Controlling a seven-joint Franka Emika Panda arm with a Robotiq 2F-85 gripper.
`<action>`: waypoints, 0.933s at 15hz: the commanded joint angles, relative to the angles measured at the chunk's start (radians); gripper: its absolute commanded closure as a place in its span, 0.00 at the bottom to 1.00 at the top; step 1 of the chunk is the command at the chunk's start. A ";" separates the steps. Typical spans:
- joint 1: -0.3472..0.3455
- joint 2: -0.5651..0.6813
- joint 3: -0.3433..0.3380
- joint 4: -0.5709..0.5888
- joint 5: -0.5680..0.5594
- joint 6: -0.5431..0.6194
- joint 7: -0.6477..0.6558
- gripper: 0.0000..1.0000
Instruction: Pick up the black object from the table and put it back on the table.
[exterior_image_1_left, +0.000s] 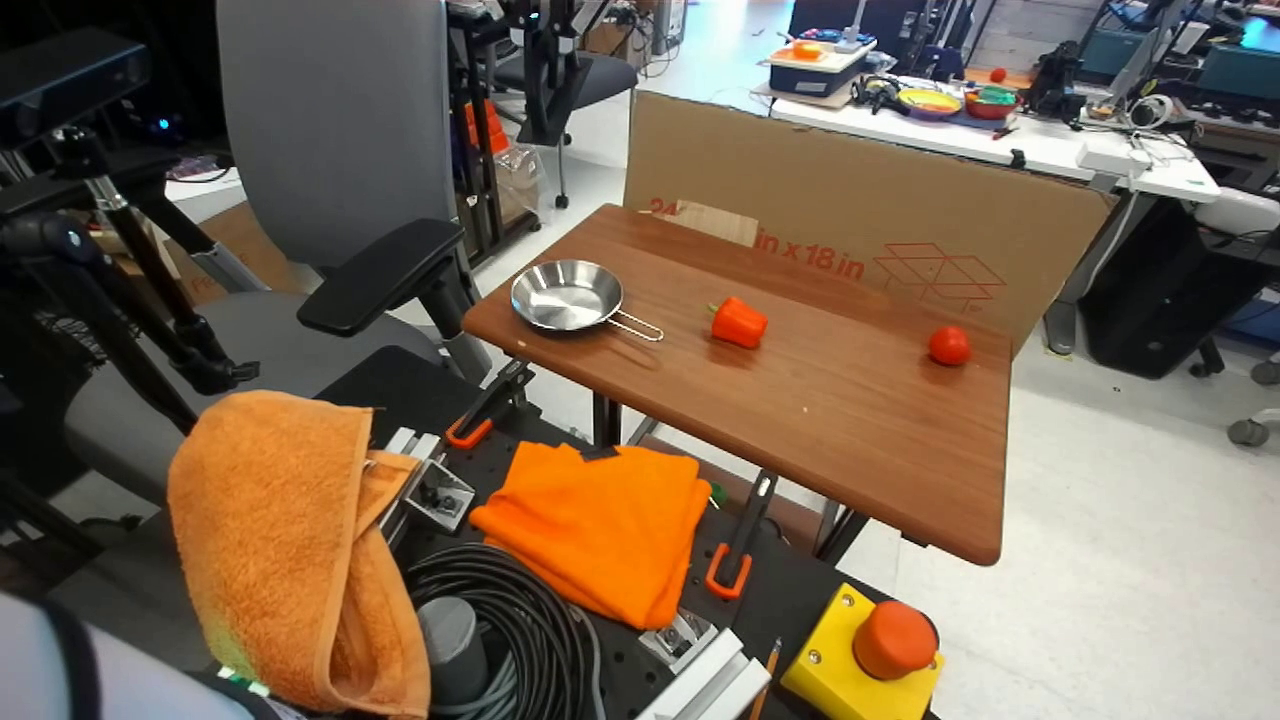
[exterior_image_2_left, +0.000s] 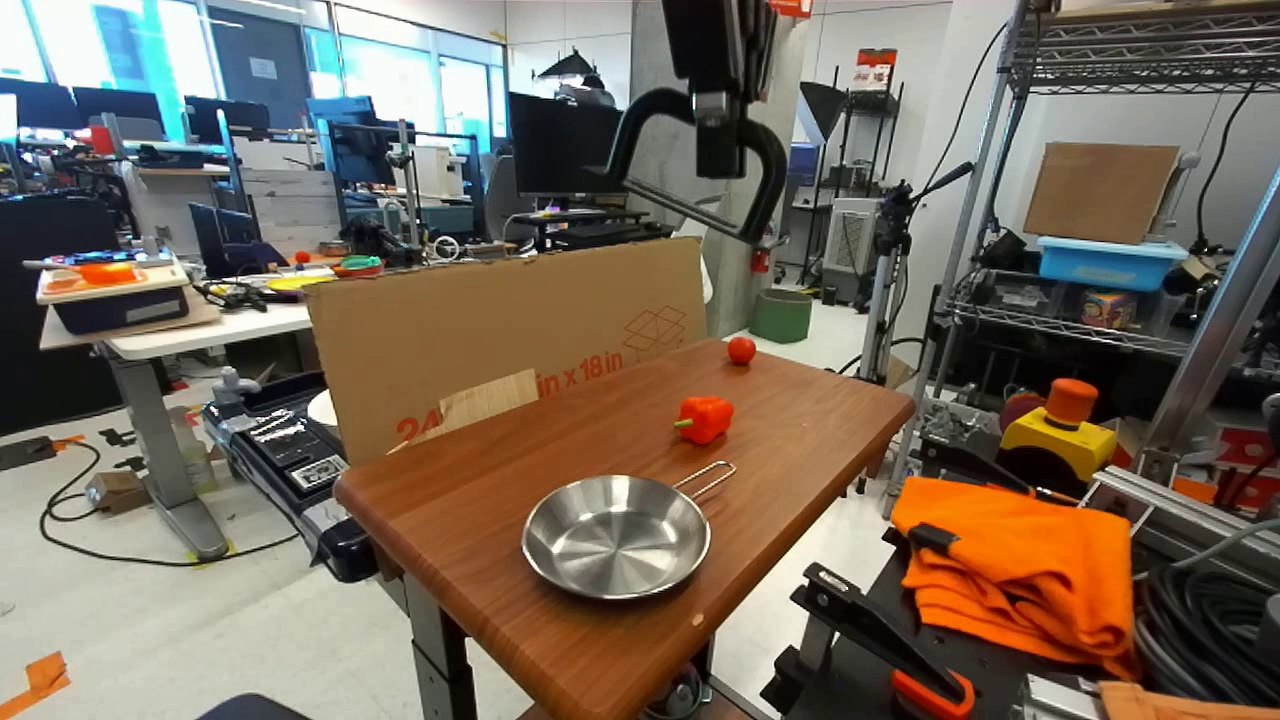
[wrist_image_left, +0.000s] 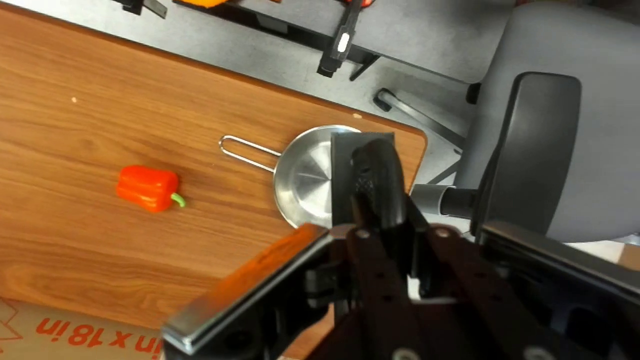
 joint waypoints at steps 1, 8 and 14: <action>-0.005 0.005 -0.019 -0.007 0.098 0.012 -0.092 0.96; -0.039 0.041 -0.024 -0.009 -0.031 0.006 -0.059 0.96; -0.054 0.073 -0.028 -0.004 -0.115 0.001 -0.070 0.96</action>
